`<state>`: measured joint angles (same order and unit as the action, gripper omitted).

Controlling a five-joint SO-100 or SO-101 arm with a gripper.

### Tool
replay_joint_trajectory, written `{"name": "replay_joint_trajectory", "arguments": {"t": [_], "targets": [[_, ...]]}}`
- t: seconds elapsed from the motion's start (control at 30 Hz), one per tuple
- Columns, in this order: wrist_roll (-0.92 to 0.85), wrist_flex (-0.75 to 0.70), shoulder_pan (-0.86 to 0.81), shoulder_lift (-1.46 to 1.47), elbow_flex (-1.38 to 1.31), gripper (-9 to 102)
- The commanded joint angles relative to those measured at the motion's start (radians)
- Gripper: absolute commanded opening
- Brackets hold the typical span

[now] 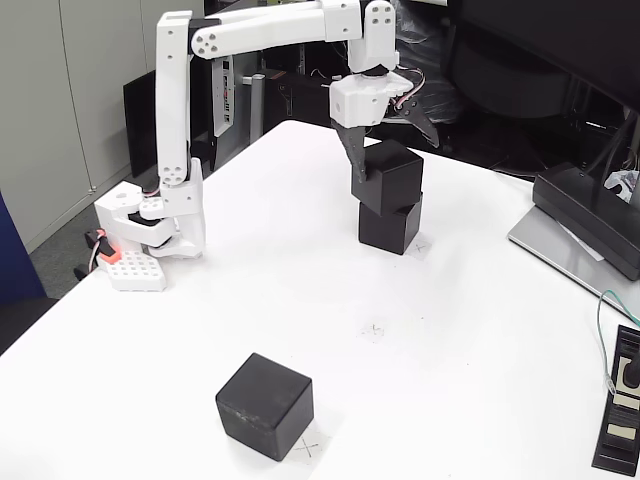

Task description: Stack the 3 blocks

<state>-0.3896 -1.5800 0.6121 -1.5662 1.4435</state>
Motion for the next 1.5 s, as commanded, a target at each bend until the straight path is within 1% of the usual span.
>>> {"name": "replay_joint_trajectory", "arguments": {"t": [0.0,0.2,0.33,0.7,0.8,1.1,1.47], "targets": [[0.009,-0.002,-0.008,-0.017,-0.017,48],[0.008,-0.002,-0.009,-0.018,-0.02,48],[0.009,-0.003,-0.017,-0.018,-0.072,48],[-0.008,-0.002,-0.149,-0.017,-0.133,48],[-0.035,-0.002,-0.181,-0.017,-0.133,48],[-0.11,-0.002,-0.426,-0.017,-0.135,48],[-0.114,-0.002,-0.841,-0.017,-0.12,48]]}}
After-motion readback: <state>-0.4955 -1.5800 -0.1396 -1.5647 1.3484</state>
